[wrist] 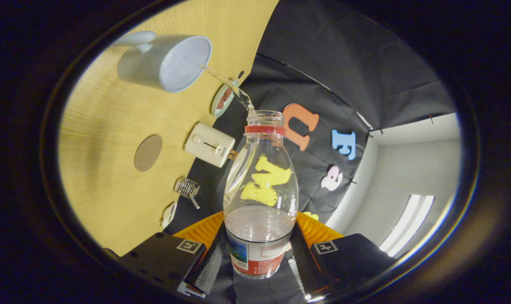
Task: Take the bottle from table, then pour the juice into the cup, finally place the bottle on the coaster
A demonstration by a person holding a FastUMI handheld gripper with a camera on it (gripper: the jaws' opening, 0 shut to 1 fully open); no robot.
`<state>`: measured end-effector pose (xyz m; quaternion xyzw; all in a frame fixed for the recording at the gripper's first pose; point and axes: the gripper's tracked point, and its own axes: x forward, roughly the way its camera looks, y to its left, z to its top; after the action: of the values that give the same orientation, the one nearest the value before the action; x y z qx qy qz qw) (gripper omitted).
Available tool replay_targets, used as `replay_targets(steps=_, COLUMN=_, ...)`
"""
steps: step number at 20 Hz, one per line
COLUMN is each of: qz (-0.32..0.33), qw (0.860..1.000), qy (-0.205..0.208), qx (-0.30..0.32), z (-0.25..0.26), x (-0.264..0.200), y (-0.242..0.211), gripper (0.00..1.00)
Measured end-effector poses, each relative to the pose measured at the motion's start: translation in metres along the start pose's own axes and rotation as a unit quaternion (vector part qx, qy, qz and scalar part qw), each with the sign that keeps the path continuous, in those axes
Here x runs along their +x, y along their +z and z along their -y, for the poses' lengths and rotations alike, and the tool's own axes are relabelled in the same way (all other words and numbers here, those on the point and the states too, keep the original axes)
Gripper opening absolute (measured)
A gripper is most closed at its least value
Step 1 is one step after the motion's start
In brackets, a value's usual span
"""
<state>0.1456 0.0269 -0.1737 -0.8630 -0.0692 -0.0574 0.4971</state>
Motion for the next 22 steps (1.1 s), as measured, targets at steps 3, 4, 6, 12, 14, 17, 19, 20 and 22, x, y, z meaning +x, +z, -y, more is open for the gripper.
replay_targets(steps=3, qz=0.005, qw=1.000, qy=-0.011, qx=-0.017, z=0.003, x=0.004, y=0.004, gripper=0.81)
replay_targets(steps=4, qz=0.006, qw=1.000, qy=-0.013, qx=-0.020, z=0.005, x=0.004, y=0.004, gripper=0.81)
replay_targets(steps=6, qz=0.005, qw=0.999, qy=-0.023, qx=-0.027, z=0.011, x=0.006, y=0.004, gripper=0.81)
replay_targets(steps=12, qz=0.006, qw=0.998, qy=-0.053, qx=-0.045, z=0.026, x=0.008, y=0.003, gripper=0.81)
replay_targets(steps=14, qz=0.011, qw=0.997, qy=-0.060, qx=-0.048, z=0.030, x=0.007, y=0.005, gripper=0.81)
replay_targets(steps=17, qz=0.008, qw=0.997, qy=-0.067, qx=-0.039, z=0.034, x=0.009, y=0.002, gripper=0.81)
replay_targets(steps=19, qz=0.007, qw=0.996, qy=-0.072, qx=-0.044, z=0.038, x=0.010, y=0.000, gripper=0.81)
replay_targets(steps=20, qz=0.008, qw=0.996, qy=-0.074, qx=-0.047, z=0.039, x=0.010, y=0.000, gripper=0.81)
replay_targets(steps=22, qz=0.011, qw=0.996, qy=-0.078, qx=-0.049, z=0.043, x=0.009, y=0.002, gripper=0.81)
